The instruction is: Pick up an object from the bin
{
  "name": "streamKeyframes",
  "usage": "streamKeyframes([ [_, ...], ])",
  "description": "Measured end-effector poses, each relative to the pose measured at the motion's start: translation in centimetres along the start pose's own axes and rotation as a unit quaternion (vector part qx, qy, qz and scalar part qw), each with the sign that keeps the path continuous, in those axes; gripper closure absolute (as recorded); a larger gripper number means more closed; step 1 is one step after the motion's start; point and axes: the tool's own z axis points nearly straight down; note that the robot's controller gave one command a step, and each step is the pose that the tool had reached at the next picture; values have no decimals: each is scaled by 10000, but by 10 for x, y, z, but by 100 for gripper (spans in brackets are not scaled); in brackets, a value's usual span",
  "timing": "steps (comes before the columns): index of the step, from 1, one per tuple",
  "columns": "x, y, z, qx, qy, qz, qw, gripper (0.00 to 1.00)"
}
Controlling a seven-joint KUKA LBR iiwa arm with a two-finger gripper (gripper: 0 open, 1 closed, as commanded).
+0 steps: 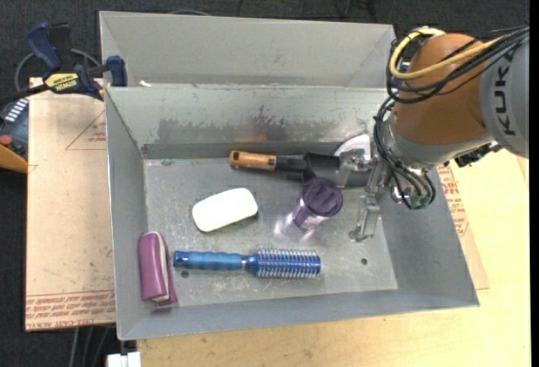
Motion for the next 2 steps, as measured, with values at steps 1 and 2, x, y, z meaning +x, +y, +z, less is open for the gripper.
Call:
streamKeyframes([
  [1,-1,0,-5,3,-41,-10,10000,0],
  [2,-17,29,73,-2,-50,59,10000,0],
])
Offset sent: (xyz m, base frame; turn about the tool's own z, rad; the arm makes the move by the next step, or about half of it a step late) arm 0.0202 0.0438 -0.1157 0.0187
